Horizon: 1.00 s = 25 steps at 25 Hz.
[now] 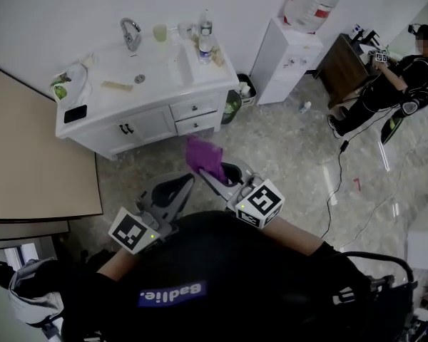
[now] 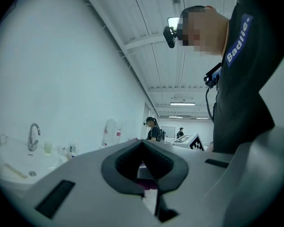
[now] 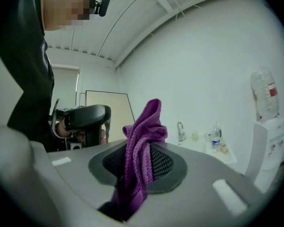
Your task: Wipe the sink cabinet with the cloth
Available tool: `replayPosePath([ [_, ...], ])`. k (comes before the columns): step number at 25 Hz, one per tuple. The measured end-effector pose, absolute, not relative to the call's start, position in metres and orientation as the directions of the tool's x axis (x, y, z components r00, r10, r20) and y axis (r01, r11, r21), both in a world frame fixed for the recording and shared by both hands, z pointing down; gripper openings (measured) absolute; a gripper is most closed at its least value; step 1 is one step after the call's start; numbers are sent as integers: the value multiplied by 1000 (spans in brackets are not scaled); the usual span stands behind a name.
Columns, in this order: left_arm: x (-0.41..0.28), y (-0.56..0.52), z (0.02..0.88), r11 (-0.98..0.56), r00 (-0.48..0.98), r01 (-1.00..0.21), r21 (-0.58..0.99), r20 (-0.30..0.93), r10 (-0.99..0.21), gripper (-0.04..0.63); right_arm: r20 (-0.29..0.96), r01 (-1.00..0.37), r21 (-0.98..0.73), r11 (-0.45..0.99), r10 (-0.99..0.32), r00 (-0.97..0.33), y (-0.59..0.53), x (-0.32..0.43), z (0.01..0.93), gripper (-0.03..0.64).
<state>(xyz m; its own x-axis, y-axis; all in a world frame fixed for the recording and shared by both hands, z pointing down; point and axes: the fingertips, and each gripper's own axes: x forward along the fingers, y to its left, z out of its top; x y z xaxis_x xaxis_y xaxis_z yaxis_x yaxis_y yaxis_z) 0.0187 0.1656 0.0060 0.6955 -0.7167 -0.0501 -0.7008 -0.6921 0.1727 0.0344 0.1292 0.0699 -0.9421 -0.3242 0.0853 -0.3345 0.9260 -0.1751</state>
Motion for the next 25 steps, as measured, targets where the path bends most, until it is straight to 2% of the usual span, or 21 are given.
replayPosePath([
  [25,19,212,12,-711,716,-686,153,-34,-697,-11,79,-337,-166,927,-328,-941,176,27,69,84],
])
